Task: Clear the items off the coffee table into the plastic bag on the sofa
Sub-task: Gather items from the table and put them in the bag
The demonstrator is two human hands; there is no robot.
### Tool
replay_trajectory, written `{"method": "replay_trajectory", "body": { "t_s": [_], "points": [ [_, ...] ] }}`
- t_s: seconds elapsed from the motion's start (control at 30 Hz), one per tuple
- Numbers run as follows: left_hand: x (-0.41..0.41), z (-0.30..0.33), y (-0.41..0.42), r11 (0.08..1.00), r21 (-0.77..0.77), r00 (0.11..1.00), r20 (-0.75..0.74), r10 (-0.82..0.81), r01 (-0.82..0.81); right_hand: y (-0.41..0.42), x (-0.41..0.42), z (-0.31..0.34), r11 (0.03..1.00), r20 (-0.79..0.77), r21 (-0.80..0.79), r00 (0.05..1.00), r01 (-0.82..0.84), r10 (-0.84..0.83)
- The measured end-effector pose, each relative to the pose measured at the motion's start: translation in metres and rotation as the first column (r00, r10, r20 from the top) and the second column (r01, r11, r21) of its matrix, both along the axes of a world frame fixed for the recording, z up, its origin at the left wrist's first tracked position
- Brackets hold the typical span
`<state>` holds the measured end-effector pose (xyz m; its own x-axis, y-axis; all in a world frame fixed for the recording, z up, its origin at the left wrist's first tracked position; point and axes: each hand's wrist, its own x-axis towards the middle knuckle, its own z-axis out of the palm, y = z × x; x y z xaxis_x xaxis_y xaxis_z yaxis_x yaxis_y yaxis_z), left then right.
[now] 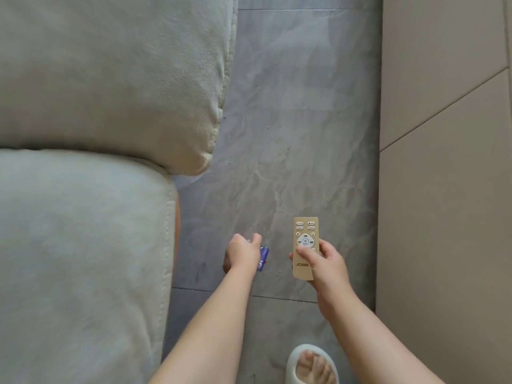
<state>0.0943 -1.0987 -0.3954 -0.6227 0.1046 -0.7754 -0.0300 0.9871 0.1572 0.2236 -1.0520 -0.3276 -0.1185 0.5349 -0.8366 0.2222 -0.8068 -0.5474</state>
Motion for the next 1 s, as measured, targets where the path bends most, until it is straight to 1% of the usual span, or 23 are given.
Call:
{"method": "replay_trajectory", "body": {
  "t_s": [0.1,0.23,0.3,0.37,0.43,0.47,0.53,0.63,0.73,0.83,0.9,1.0],
  "points": [
    [0.012,0.057,-0.003,0.988,0.122,0.991,0.114,0.075,-0.089,-0.003,0.007,0.042,1.000,0.043,0.017,0.999,-0.007,0.006],
    [0.017,0.135,-0.016,0.946,0.199,0.948,0.243,0.206,-0.256,-0.005,0.004,0.113,0.997,0.083,0.038,0.995,-0.063,0.060],
    [0.012,0.171,-0.024,0.905,0.225,0.905,0.317,0.283,-0.362,-0.005,-0.007,0.156,0.993,0.069,0.048,0.993,-0.103,0.100],
    [0.000,0.210,-0.032,0.845,0.267,0.854,0.390,0.345,-0.464,-0.007,-0.023,0.201,0.986,0.033,0.063,0.988,-0.154,0.152],
    [-0.018,0.270,-0.038,0.793,0.315,0.811,0.470,0.348,-0.522,-0.012,-0.045,0.247,0.977,-0.019,0.085,0.980,-0.196,0.198],
    [-0.027,0.296,-0.044,0.778,0.325,0.801,0.484,0.352,-0.538,-0.016,-0.057,0.270,0.973,-0.043,0.091,0.975,-0.212,0.216],
    [-0.047,0.343,-0.058,0.737,0.344,0.777,0.504,0.378,-0.582,-0.028,-0.081,0.311,0.969,-0.090,0.087,0.967,-0.231,0.239],
    [-0.081,0.401,-0.091,0.629,0.382,0.716,0.538,0.444,-0.677,-0.053,-0.112,0.359,0.959,-0.155,0.067,0.947,-0.276,0.283],
    [-0.119,0.440,-0.133,0.541,0.431,0.690,0.505,0.519,-0.722,-0.084,-0.146,0.393,0.932,-0.164,0.072,0.917,-0.357,0.364],
    [-0.158,0.464,-0.174,0.481,0.434,0.647,0.466,0.603,-0.761,-0.116,-0.184,0.409,0.885,-0.131,0.049,0.875,-0.464,0.466],
    [-0.183,0.472,-0.199,0.447,0.438,0.618,0.429,0.659,-0.780,-0.135,-0.210,0.414,0.862,-0.148,0.003,0.852,-0.507,0.502],
    [-0.213,0.466,-0.225,0.443,0.411,0.594,0.398,0.699,-0.797,-0.157,-0.244,0.412,0.835,-0.173,-0.051,0.828,-0.548,0.533]
  ]
}}
